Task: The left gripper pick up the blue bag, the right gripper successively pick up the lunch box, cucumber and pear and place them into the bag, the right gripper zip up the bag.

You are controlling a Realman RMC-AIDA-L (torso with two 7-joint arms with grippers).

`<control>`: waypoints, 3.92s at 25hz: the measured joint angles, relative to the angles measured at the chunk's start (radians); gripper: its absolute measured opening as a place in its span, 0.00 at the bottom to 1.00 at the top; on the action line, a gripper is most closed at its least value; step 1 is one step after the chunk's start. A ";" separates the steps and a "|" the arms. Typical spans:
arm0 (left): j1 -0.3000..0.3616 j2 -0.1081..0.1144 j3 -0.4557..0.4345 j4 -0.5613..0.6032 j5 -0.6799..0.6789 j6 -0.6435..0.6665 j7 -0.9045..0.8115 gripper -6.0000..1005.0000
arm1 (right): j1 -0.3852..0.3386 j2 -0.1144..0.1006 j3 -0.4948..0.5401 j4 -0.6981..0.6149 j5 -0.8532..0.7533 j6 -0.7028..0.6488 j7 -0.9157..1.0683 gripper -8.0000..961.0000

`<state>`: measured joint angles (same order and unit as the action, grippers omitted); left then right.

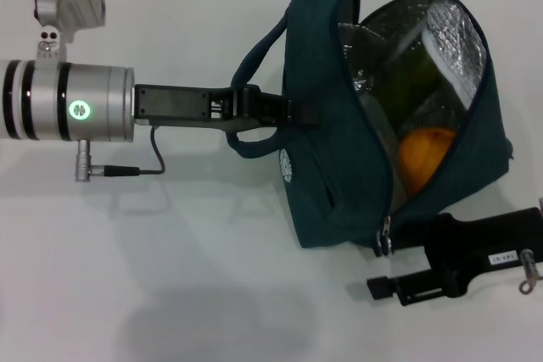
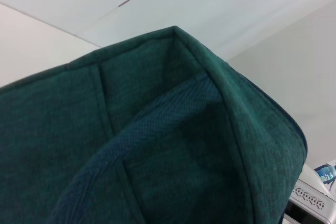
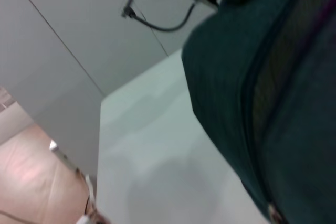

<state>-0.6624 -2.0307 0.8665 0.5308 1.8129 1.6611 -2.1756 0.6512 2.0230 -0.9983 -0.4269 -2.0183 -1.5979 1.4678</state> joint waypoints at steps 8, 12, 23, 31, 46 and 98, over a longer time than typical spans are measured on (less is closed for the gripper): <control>0.005 -0.003 0.000 0.000 0.000 -0.001 -0.001 0.16 | 0.000 0.003 0.000 0.034 0.090 0.045 -0.046 0.65; 0.006 -0.003 0.000 0.000 0.000 -0.006 0.003 0.17 | -0.004 0.005 0.000 0.039 0.106 0.075 -0.048 0.64; 0.006 0.003 0.000 0.000 0.000 -0.012 -0.001 0.17 | -0.011 -0.001 0.000 0.040 0.110 0.075 -0.044 0.43; 0.007 0.004 -0.014 0.000 0.000 -0.012 -0.001 0.18 | -0.030 0.002 0.004 0.027 0.124 0.099 -0.057 0.31; 0.011 0.004 -0.014 -0.003 0.004 -0.011 0.004 0.19 | -0.039 0.003 -0.012 0.039 0.204 0.107 -0.073 0.01; 0.036 0.004 -0.021 0.001 0.000 -0.007 0.023 0.23 | -0.110 -0.010 -0.074 -0.177 0.312 -0.074 -0.016 0.01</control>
<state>-0.6261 -2.0263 0.8452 0.5314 1.8134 1.6541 -2.1522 0.5414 2.0127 -1.0719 -0.6037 -1.7063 -1.6719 1.4522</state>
